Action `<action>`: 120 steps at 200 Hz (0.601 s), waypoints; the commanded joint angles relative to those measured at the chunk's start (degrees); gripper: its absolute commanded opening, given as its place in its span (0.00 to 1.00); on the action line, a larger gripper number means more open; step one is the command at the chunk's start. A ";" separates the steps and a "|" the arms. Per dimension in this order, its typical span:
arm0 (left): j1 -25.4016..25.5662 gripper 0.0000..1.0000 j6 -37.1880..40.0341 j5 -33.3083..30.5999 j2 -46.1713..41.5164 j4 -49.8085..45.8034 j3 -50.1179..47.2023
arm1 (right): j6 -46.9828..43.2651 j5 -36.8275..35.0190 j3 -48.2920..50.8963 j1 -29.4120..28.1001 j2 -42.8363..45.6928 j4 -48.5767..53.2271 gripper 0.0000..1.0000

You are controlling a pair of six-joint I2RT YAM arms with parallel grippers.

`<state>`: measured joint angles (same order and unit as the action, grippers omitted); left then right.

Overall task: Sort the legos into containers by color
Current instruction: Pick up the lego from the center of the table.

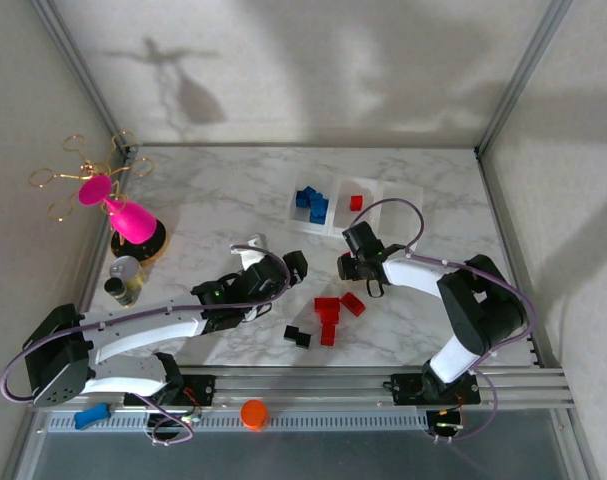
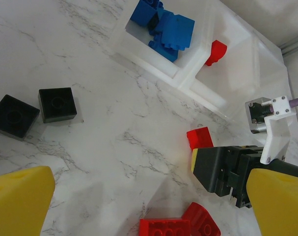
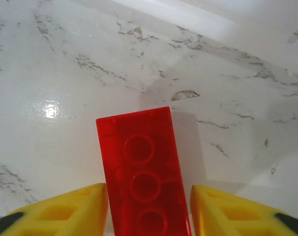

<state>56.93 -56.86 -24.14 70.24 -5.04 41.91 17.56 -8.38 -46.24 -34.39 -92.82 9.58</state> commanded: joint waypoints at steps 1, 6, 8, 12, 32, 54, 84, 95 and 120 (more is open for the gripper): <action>0.38 1.00 -0.84 -2.58 0.69 -1.59 0.62 | 0.33 -0.87 -1.72 -0.24 -0.98 0.85 0.41; 0.42 1.00 -0.90 -2.66 0.70 -1.75 0.69 | 0.36 -0.89 -1.90 -0.24 -1.13 1.04 0.39; 0.39 1.00 -0.89 -2.66 0.69 -1.87 0.71 | 0.28 -0.92 -1.96 -0.28 -1.20 1.18 0.39; 0.39 1.00 -0.82 -2.67 0.70 -1.84 0.72 | 0.20 -0.93 -2.16 -0.31 -1.23 1.37 0.38; 0.38 1.00 -0.53 -2.71 0.45 -2.11 0.80 | 0.22 -0.27 -2.54 -0.33 -0.60 1.97 0.32; 0.38 1.00 -0.36 -3.09 -0.07 -2.41 0.98 | 0.73 0.85 -3.15 -0.28 1.79 2.93 0.28; 0.16 1.00 0.06 -3.52 -0.28 -2.55 1.82 | 1.47 1.56 -4.89 -0.19 6.05 4.91 0.26; 0.03 1.00 0.69 -3.73 -0.23 -2.61 2.53 | 1.49 1.44 -6.18 -0.08 7.08 5.87 0.26; -0.57 1.00 2.81 -3.80 0.20 -2.51 4.42 | 1.29 0.72 -9.53 1.59 7.21 7.06 0.26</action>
<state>56.90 -55.83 -25.58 70.32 -6.37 43.03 18.22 -7.29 -51.48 -34.20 -86.85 14.52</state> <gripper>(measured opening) 0.994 0.312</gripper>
